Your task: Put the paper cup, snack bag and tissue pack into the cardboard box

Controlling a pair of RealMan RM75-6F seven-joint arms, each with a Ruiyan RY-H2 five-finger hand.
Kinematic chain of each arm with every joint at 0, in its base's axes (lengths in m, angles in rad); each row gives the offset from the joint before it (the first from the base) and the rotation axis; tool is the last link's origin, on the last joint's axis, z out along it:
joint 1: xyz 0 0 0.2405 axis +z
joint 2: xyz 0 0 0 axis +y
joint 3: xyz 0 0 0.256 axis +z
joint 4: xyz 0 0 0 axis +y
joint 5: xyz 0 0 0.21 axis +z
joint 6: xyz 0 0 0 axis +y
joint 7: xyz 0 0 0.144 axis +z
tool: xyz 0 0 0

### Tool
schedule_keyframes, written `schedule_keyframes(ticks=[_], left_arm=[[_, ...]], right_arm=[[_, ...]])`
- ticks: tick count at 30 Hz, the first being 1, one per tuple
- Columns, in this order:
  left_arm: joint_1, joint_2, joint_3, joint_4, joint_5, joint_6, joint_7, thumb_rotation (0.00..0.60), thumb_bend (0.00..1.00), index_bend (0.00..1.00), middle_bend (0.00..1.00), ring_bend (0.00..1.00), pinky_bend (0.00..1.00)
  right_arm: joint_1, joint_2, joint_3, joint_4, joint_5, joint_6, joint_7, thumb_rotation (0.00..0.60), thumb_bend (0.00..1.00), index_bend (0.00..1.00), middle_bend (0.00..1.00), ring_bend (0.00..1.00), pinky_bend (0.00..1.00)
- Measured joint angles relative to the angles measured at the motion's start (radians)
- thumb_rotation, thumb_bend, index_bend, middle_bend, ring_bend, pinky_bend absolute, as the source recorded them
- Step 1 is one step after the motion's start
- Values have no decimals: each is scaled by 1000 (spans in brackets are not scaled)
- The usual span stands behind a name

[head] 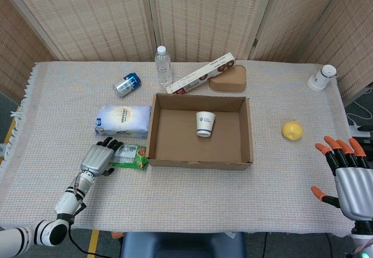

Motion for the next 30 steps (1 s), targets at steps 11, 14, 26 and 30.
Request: schedule_keyframes(ticks=[11,14,26,30], left_arm=[[-9,-57,-5,96,-19,-26,-12,600,338,292,308,225,397],[-12,-63,-4,107,-24,-30,-4,600,362,388,418,319,483],[-1,-35,7,84,1,6,27,600,485,767,917,757,882],[3,-8,5,52,-1,16,33,600,501,775,969,803,922]], right_arm=[[10,-6,4,4,18,-7,-9,600,0,193,104,0,0],[10,-6,5,4,21,-6,-9,600,0,193,104,0,0],[10,-2,3,2,15,-2,-1,600,0,192,104,0,0],[8,0,1,2,7,1,3,600,0,192,104,0,0]])
